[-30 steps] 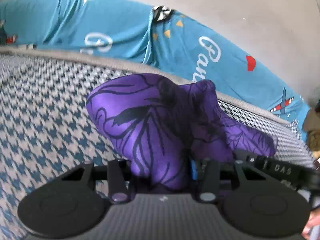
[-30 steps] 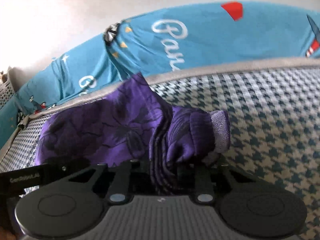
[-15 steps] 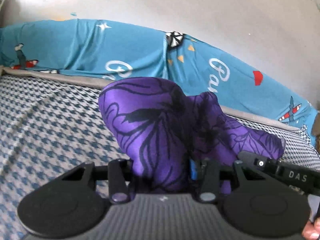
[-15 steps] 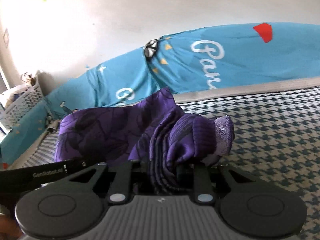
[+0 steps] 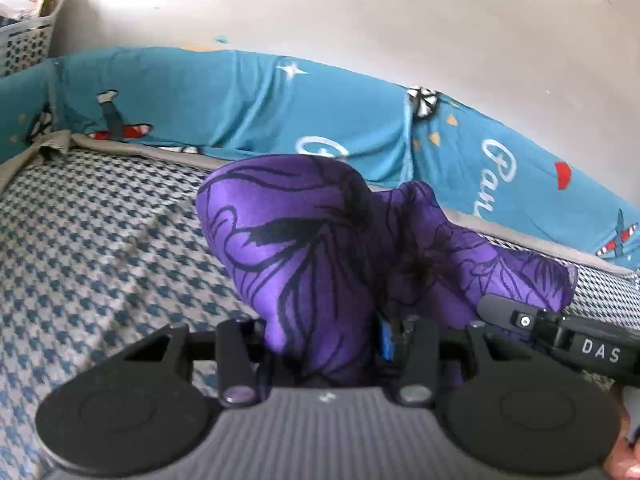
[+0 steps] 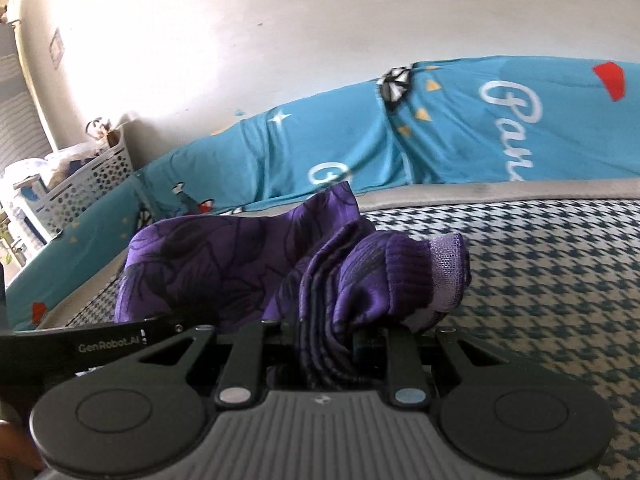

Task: Fold clothes

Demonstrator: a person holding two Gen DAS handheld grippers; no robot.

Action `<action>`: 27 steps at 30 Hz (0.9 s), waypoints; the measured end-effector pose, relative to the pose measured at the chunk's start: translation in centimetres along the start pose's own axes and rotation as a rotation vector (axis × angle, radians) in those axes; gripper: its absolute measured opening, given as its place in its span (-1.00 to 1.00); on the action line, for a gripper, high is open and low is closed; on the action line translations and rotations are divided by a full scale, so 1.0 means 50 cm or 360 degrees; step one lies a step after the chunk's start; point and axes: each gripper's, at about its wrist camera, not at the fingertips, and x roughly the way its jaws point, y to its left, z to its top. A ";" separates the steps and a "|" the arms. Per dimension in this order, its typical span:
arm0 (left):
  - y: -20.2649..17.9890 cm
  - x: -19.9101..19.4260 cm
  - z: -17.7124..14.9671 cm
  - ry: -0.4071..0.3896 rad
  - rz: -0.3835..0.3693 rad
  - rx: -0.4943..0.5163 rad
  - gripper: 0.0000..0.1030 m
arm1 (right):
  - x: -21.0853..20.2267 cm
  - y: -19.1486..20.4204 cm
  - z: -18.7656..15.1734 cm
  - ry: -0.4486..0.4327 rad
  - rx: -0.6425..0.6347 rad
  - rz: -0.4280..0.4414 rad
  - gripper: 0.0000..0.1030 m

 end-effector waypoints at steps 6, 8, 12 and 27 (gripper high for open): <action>0.056 -0.020 0.010 -0.0037 0.0049 -0.0045 -0.19 | 0.023 0.054 0.012 -0.0013 -0.0043 0.0052 -0.57; 0.074 -0.026 0.012 -0.0048 0.0067 -0.0052 -0.19 | 0.026 0.077 0.014 -0.0028 -0.0073 0.0063 -0.57; 0.121 -0.039 0.020 -0.0075 0.0128 -0.0086 -0.19 | 0.038 0.132 0.012 -0.0059 -0.0159 0.0073 -0.57; 0.337 -0.101 0.071 -0.0198 0.0409 -0.0278 -0.19 | 0.196 0.354 0.047 -0.0028 -0.0285 0.0255 -0.57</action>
